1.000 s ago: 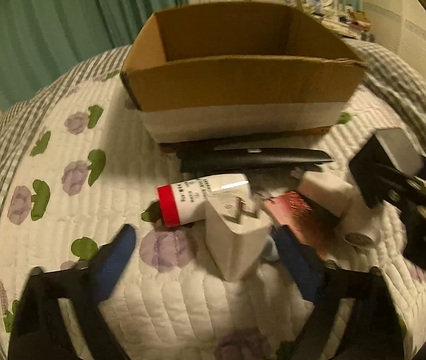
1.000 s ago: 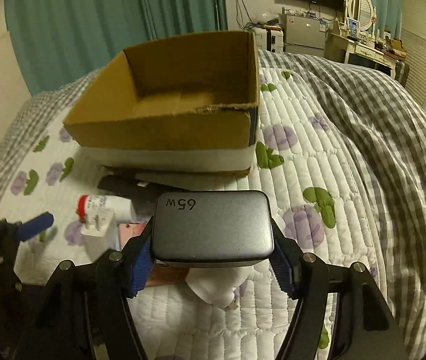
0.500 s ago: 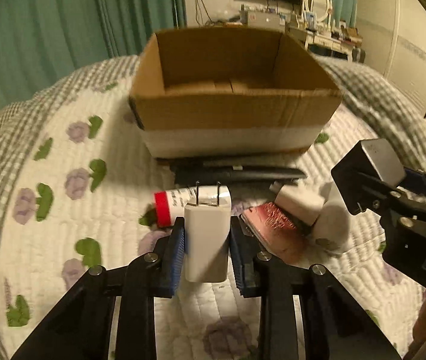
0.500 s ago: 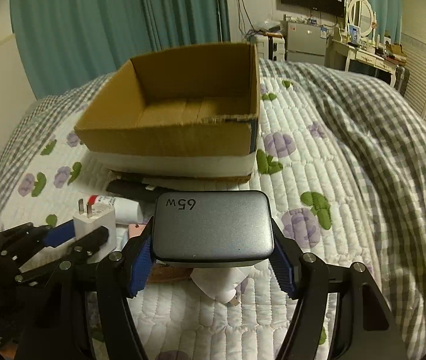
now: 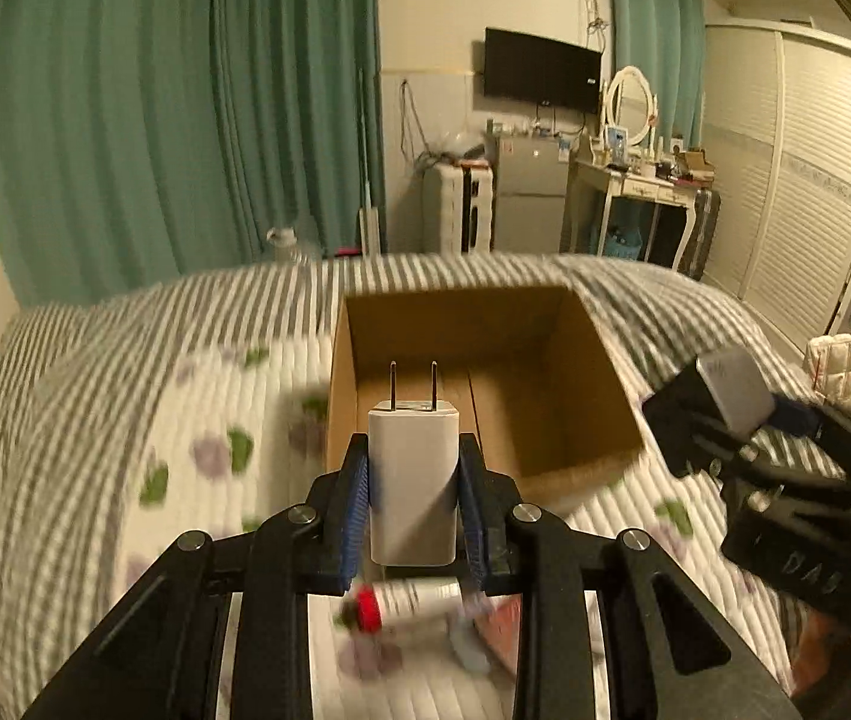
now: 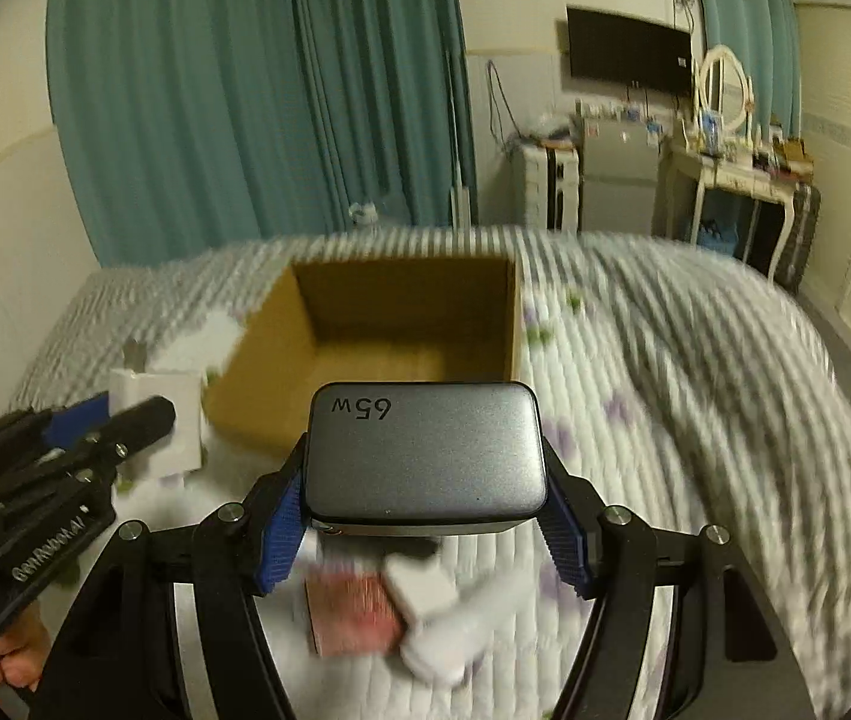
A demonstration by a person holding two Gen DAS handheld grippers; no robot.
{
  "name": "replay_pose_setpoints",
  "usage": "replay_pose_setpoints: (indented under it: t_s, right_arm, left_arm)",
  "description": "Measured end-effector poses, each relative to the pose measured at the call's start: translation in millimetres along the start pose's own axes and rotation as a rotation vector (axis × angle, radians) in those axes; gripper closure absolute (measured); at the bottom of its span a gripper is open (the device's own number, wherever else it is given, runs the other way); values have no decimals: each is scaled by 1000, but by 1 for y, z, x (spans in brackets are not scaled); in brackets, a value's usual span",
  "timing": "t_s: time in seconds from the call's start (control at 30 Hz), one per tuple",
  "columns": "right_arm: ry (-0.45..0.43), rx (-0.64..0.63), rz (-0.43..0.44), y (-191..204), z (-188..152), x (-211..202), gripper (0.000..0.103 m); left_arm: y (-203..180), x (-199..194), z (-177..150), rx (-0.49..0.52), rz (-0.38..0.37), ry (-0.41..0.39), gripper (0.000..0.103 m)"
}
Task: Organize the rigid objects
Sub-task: 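Lower the white charger into the box with the left gripper while the right drops the power bank in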
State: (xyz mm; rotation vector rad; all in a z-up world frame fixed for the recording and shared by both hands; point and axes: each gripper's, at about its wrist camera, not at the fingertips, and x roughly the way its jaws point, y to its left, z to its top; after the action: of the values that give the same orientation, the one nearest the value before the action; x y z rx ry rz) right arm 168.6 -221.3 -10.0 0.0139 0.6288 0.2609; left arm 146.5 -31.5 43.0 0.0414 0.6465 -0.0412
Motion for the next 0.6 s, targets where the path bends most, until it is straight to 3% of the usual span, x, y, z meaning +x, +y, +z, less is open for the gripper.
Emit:
replay_pose_setpoints:
  t_s: [0.13,0.27,0.6]
  right_arm:
    - [-30,-36,8,2,37,17,36]
    - [12,-85,37,7,55,60,36]
    - [109,-120,32,0,39,143,36]
  left_arm:
    - [0,26,23,25,16,-15,75]
    - [5,69,26,11,38,27,75]
    - [0,136,3,16,15,119,75]
